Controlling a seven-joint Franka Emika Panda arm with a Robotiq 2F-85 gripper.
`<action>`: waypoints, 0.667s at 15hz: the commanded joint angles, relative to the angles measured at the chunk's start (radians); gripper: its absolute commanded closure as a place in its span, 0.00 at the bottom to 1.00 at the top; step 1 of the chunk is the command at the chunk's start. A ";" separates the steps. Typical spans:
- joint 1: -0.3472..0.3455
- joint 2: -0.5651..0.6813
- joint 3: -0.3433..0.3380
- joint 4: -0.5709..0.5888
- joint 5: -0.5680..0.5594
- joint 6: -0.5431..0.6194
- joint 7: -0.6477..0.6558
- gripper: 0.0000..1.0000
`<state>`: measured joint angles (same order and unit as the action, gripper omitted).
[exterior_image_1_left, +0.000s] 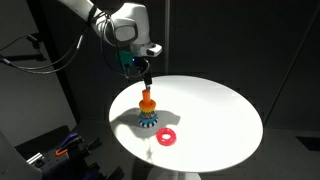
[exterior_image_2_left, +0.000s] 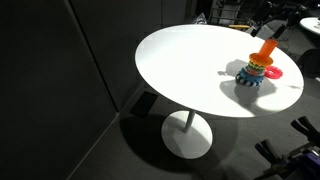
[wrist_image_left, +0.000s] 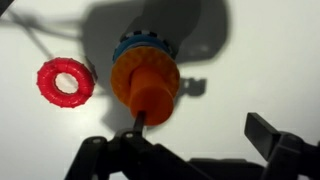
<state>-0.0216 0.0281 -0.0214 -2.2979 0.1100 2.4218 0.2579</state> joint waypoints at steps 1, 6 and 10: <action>0.000 -0.016 -0.009 0.013 -0.125 -0.039 0.106 0.00; 0.000 -0.005 -0.008 0.003 -0.141 -0.022 0.105 0.00; 0.000 -0.007 -0.008 0.003 -0.142 -0.026 0.107 0.00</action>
